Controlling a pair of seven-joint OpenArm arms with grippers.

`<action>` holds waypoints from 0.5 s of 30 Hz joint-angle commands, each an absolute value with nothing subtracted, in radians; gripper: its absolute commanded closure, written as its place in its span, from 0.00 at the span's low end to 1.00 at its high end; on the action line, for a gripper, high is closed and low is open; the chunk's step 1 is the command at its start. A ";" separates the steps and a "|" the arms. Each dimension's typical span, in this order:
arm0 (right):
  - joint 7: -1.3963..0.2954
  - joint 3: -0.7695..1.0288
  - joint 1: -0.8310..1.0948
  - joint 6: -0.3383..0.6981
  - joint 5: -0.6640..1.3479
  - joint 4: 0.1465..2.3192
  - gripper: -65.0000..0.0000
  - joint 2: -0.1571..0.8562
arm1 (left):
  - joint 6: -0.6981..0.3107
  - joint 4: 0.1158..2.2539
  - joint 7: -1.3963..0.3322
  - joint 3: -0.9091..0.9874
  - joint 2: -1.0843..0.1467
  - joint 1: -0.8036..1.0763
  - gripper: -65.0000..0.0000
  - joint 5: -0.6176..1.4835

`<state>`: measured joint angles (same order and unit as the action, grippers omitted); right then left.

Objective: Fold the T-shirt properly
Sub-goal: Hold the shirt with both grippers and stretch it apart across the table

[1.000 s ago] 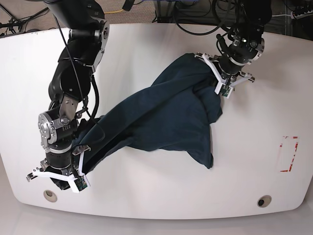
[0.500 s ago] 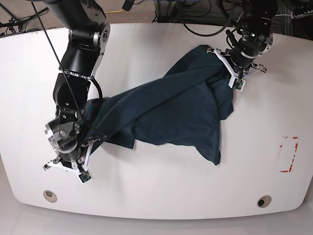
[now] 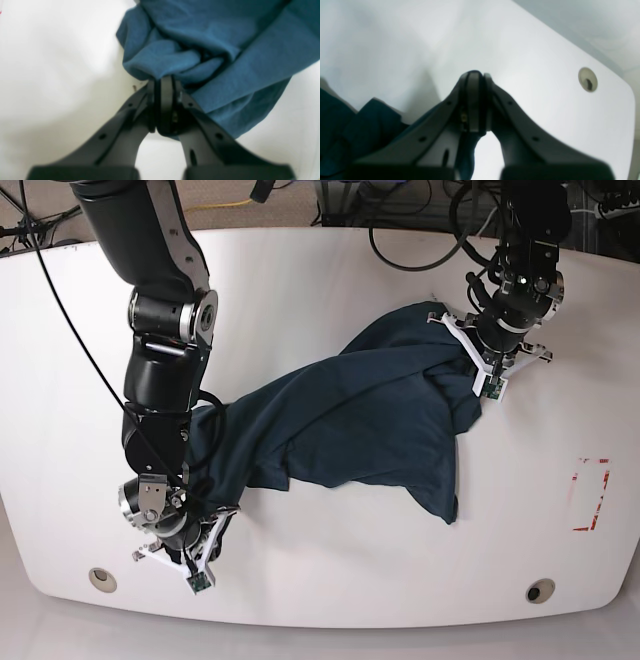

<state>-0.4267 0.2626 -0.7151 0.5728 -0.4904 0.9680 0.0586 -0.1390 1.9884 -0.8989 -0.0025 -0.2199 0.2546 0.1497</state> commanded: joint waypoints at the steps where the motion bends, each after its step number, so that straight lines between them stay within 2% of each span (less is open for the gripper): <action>1: -0.341 0.263 -0.800 0.547 -0.476 0.888 1.00 0.081 | -0.137 2.008 -0.895 0.001 -0.226 0.234 0.99 0.147; 10: -0.156 0.260 -0.941 0.418 -0.483 0.527 0.99 0.105 | -0.137 2.006 -0.895 0.002 -0.228 0.237 0.99 0.147; 14: -0.105 0.263 -0.951 0.358 -0.478 0.438 0.86 0.111 | -0.137 2.006 -0.897 0.002 -0.228 0.243 1.00 0.147; 15: -0.099 0.263 -0.946 0.346 -0.478 0.432 0.78 0.111 | -0.137 2.006 -0.897 0.002 -0.228 0.252 1.00 0.147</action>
